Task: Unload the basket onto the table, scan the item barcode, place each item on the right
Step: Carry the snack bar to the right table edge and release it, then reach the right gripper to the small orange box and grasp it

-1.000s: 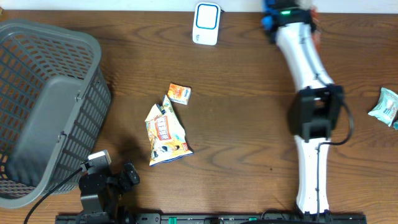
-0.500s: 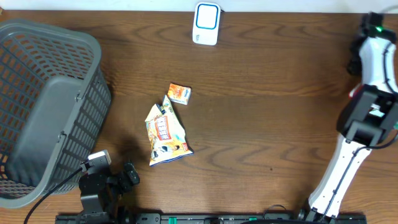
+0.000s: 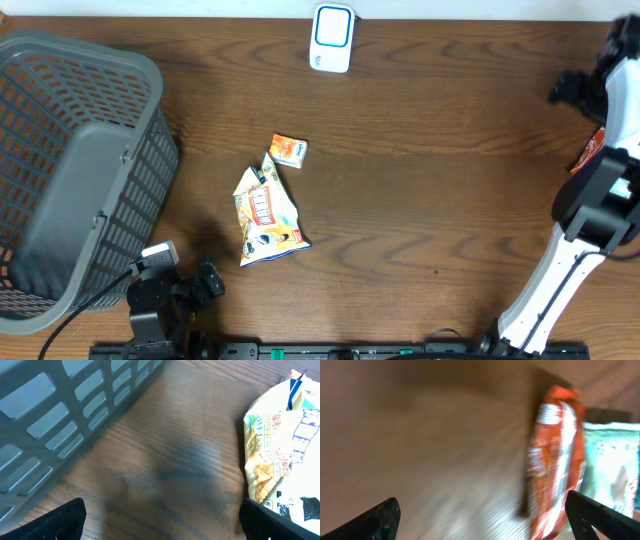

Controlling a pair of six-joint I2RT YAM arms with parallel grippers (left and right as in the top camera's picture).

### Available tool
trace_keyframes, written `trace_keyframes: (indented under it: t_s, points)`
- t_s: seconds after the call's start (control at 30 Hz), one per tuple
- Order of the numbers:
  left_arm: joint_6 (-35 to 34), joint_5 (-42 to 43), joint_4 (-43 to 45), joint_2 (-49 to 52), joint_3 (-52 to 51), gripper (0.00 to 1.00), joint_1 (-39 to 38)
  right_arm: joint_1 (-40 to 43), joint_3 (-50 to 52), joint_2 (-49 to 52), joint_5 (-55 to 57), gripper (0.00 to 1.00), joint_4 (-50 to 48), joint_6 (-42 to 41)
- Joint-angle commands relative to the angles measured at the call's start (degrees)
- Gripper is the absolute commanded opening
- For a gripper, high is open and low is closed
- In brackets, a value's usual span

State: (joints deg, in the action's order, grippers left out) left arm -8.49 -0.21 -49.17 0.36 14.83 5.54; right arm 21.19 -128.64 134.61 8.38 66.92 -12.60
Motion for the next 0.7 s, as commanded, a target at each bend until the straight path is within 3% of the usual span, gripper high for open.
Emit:
trace_keyframes:
  t_s: [0.0, 0.33, 0.67]
  points:
    - [1.2, -0.5, -2.6, -0.1, -1.0, 0.98, 0.3, -6.6, -2.0, -9.0, -11.3, 0.99, 0.9, -1.1]
    - [1.2, -0.5, -2.6, -0.1, -1.0, 0.98, 0.3, -27.8, 1.7, -8.6, -34.6, 0.98, 5.4, -12.3]
    - [1.2, -0.5, -2.6, -0.1, -1.0, 0.98, 0.3, -47.9, 13.8, -8.3, -35.5, 0.92, 1.6, -25.9]
